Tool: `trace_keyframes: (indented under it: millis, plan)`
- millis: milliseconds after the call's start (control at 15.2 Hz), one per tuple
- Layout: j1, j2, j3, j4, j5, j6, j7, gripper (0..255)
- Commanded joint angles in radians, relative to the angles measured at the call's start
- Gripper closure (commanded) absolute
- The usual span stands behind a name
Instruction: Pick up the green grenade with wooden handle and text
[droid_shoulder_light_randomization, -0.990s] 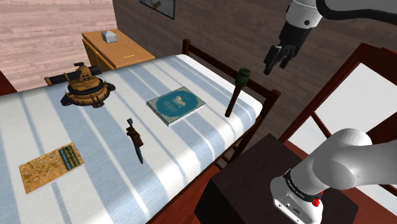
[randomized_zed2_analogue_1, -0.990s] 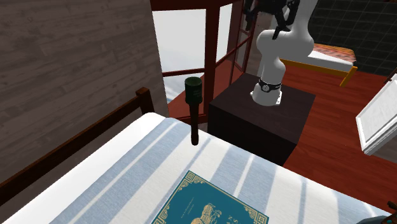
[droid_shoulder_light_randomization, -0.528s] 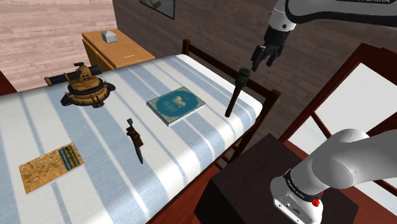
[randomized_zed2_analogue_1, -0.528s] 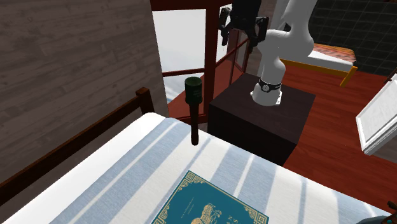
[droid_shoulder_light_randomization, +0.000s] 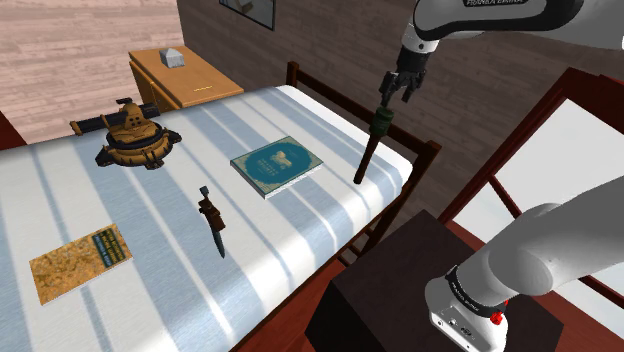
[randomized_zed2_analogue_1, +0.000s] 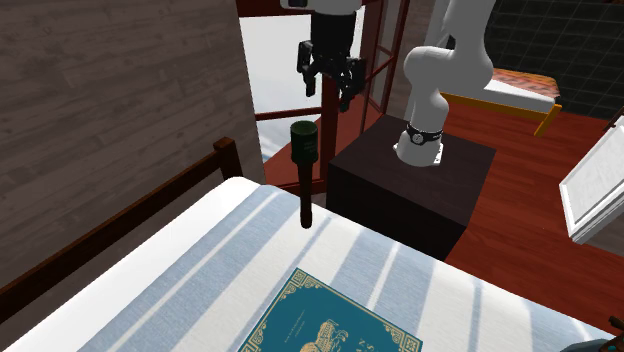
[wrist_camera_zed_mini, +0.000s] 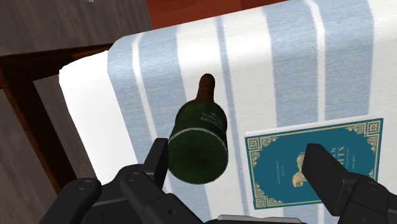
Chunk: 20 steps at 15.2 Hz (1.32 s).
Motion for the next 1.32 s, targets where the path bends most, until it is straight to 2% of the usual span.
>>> trace_keyframes:
  millis: [0,198,660,858,924,1254]
  plan:
    - [-0.007,0.077,-0.018,0.052,0.014,0.023,-0.025,0]
    - [-0.019,0.188,-0.040,0.135,0.040,0.046,-0.062,0]
    - [-0.020,0.208,-0.041,0.062,0.042,0.138,-0.062,0]
    - [-0.021,0.210,-0.041,0.057,0.042,0.145,-0.062,0]
    - [-0.021,0.209,-0.041,0.056,0.042,0.145,-0.062,255]
    - [-0.021,0.209,-0.041,0.057,0.042,0.145,-0.062,255]
